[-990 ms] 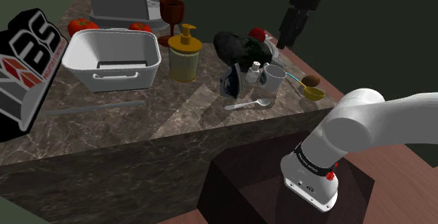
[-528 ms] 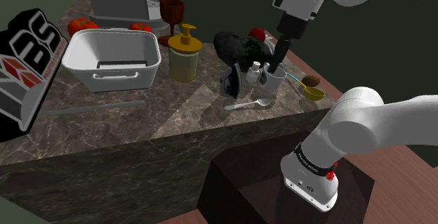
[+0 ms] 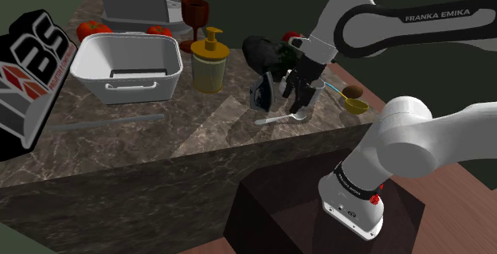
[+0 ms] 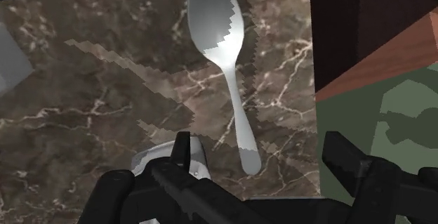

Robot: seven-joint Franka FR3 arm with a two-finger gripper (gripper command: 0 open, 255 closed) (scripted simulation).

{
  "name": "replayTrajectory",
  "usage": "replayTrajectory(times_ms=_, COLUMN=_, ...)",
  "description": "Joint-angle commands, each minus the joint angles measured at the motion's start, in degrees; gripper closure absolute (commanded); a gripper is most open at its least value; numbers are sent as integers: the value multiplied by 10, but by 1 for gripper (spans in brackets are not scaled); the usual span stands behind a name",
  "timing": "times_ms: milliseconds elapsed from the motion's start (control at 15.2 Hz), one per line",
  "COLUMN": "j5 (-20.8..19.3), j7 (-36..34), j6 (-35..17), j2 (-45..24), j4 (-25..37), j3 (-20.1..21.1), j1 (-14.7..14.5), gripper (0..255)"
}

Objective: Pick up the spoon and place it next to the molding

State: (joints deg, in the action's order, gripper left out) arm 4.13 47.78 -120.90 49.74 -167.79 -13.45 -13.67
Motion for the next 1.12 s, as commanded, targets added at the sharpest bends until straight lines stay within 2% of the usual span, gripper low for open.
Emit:
replayTrajectory(times_ms=0, j5=-1, j7=41, j6=-39, j2=-11, j4=-17, j3=-13, j1=-17, gripper=0)
replayTrajectory(times_ms=462, j5=13, j7=48, j6=-128, j2=-65, j4=-51, j3=-18, j1=-38, gripper=0)
replayTrajectory(times_ms=990, j5=13, j7=48, j6=-128, j2=-65, j4=-51, j3=-18, j1=-38, gripper=0)
replayTrajectory(times_ms=1056, j5=13, j7=48, j6=-128, j2=-65, j4=-51, j3=-18, j1=-38, gripper=255)
